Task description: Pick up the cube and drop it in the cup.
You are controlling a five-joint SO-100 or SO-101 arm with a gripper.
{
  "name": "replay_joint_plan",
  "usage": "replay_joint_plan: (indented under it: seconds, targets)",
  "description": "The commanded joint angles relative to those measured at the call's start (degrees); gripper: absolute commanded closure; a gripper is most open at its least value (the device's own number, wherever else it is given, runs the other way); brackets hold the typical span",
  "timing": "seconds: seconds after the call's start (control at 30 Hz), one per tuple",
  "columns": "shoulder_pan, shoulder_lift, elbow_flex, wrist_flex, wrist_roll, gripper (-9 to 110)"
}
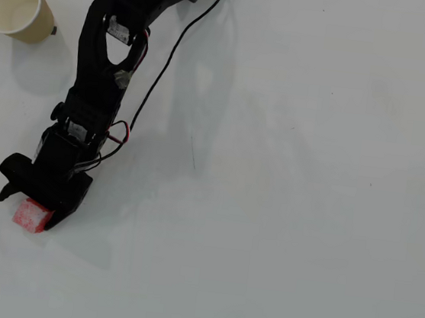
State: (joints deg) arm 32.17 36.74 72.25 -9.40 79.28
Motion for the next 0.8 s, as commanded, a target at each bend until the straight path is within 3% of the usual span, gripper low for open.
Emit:
replay_joint_plan:
  seconds: [0.0, 0.3, 0.77]
  targets:
    - [0.5, 3.7, -8.1, -1.9, 0.4, 66]
    - [0.9, 3.7, -8.1, -1.8, 0.2, 67]
    - [1.1, 3.7, -8.1, -2.3, 0.4, 94]
